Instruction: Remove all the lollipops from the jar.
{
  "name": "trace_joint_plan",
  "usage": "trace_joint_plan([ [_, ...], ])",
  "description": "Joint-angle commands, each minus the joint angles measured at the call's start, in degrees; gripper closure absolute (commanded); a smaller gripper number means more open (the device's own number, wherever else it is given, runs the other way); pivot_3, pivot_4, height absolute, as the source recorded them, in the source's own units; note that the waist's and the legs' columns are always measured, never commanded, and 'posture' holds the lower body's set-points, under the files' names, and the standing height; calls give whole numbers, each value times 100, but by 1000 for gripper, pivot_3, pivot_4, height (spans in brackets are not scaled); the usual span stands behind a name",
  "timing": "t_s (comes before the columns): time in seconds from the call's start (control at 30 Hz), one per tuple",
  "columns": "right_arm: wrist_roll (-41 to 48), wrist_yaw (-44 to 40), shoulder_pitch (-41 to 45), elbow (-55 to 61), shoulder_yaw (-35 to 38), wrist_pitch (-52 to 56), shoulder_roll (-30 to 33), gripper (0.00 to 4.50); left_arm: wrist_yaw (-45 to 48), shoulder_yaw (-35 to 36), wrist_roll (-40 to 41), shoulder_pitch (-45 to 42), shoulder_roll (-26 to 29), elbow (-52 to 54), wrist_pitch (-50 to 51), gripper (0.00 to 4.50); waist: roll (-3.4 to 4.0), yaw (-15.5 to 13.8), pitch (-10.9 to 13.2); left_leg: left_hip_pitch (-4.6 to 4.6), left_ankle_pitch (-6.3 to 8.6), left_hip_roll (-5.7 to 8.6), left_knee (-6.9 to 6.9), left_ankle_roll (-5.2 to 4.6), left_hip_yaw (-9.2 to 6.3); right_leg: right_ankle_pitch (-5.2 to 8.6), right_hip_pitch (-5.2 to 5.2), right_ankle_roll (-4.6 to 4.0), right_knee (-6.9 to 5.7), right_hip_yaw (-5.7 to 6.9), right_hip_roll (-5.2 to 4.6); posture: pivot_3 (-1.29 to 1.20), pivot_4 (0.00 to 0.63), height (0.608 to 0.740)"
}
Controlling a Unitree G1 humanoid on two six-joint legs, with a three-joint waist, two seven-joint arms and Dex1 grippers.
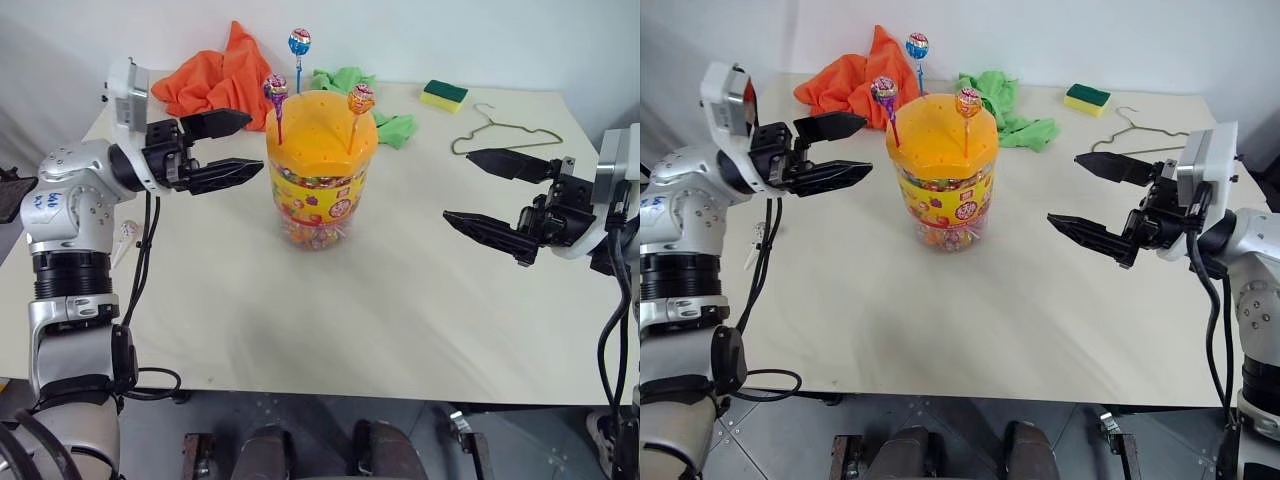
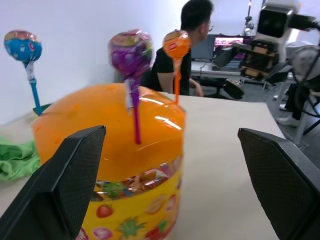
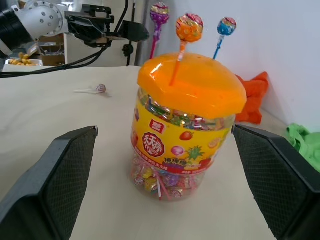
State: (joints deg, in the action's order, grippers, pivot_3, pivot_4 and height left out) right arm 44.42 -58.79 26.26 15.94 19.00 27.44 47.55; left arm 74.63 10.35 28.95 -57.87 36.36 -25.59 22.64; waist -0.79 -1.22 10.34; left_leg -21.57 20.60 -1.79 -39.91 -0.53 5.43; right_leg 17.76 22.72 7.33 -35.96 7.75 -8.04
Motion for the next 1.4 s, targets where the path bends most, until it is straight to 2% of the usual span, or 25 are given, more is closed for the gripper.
trace_joint_plan([
  [0.03, 170, 123, -5, 290, 298, 28, 122, 0, -47, -22, -101, -473, -206, -498, -465, 13, 0, -9, 0, -1, 0, 0, -1, 0, 0, 0, 0, 0, 0, 0, 0, 0, 150, 740],
  [0.17, 213, 264, -64, 404, 367, 75, 103, 0, -32, -141, -293, -925, -480, -1133, -765, 13, 0, -23, 0, -8, 2, 1, -8, -4, -3, -3, 0, 6, 1, 2, -1, 0, 150, 740],
  [0.27, 230, 355, -138, 499, 437, 67, 88, 0, -236, -144, -441, -1197, -623, -1494, -995, 594, 0, -10, 0, -8, 3, 2, -8, -5, -2, -4, 0, 7, 2, 2, 0, 0, 150, 740],
  [0.63, 247, 527, -369, 684, 621, 39, 106, 0, -13, -195, -511, -1554, -620, -1856, -1107, 3986, 0, -17, 0, -9, 3, 2, -7, -5, -2, -4, 1, 7, 3, 2, -1, 0, 150, 740],
  [0.7, 234, 543, -342, 672, 600, 20, 96, 0, -72, -215, -553, -1624, -622, -1813, -1132, 4491, 0, -18, 0, -9, 3, 2, -8, -6, -2, -4, 1, 8, 3, 1, -1, 0, 150, 740],
  [0.87, 212, 509, -242, 584, 554, -29, 95, 0, -362, -187, -538, -1903, -591, -1445, -881, 4491, -1, -25, 1, -12, 4, 2, -10, -7, -4, -5, 1, 9, 3, 2, -1, 0, 150, 740],
  [1.07, 239, 451, -148, 541, 468, 15, 75, 0, -1188, -148, -743, -2139, -332, -1191, -447, 4491, -1, -3, 1, -14, 4, 2, -9, -8, -7, -5, 1, 10, 5, 2, -1, 0, 150, 740],
  [1.23, 220, 396, -105, 478, 411, 19, 75, 0, -2369, -126, -1204, -2072, 392, -982, 561, 4491, -1, 36, 1, -13, 4, 1, -7, -8, -6, -5, 4, 10, 4, 1, 0, 0, 150, 740],
  [1.4, 182, 279, 32, 331, 231, -5, 42, 0, -2958, -505, -1736, -1381, 1251, -451, 2334, 4491, 0, 133, 1, -10, 4, 1, 1, -7, -7, -5, 6, 10, 3, 0, 1, 0, 150, 740],
])
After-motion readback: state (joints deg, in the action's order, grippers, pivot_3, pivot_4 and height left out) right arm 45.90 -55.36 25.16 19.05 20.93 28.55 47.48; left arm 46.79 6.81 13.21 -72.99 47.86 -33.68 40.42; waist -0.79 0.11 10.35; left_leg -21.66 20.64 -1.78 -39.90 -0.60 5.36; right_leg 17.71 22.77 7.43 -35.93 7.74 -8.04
